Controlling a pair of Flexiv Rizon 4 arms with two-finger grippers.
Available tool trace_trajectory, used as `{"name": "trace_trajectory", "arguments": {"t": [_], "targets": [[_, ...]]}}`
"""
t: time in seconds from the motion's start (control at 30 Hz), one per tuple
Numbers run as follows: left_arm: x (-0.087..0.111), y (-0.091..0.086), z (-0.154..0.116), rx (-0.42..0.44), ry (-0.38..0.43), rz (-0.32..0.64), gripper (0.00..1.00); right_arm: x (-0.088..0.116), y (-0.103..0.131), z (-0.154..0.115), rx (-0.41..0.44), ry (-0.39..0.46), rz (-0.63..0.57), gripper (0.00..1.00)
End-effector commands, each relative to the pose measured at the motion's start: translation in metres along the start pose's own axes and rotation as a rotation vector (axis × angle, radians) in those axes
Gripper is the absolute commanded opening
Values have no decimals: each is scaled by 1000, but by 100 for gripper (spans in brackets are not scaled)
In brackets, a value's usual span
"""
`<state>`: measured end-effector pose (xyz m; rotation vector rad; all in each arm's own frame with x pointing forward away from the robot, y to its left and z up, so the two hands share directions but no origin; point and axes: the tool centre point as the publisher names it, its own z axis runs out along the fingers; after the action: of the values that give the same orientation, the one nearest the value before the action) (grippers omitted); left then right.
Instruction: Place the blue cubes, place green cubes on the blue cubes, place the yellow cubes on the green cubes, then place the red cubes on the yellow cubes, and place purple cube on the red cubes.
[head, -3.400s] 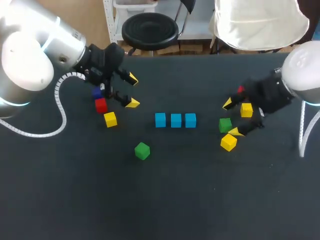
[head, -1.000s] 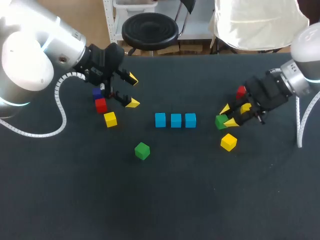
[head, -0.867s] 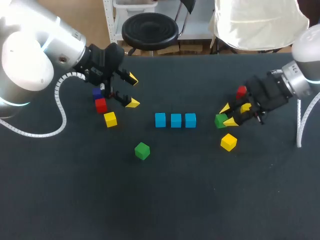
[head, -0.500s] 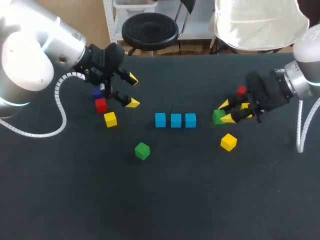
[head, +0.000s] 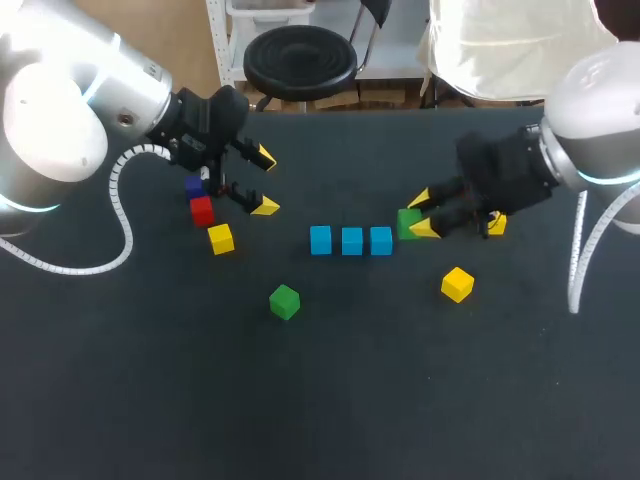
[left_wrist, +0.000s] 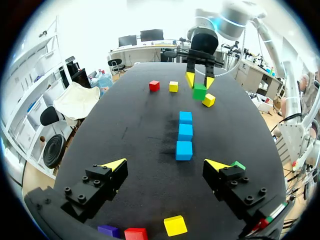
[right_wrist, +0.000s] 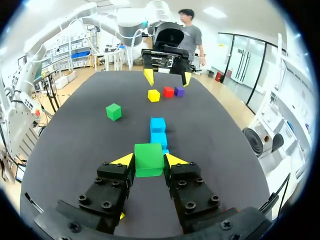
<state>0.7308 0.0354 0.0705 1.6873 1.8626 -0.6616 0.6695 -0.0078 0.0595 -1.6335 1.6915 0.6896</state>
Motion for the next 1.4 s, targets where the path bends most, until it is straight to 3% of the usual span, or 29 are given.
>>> {"name": "trace_trajectory", "arguments": {"t": [0.03,0.67,1.0,1.4], "targets": [[0,0,0,-1,1,0,100,-1,-4,5,-4,-4,0,0],[0,0,0,-1,1,0,100,-1,-4,5,-4,-4,0,0],[0,0,0,-1,1,0,100,-16,-14,31,-3,-8,-22,0],[0,0,0,-1,1,0,100,-17,-19,56,-51,-30,-20,0]]}}
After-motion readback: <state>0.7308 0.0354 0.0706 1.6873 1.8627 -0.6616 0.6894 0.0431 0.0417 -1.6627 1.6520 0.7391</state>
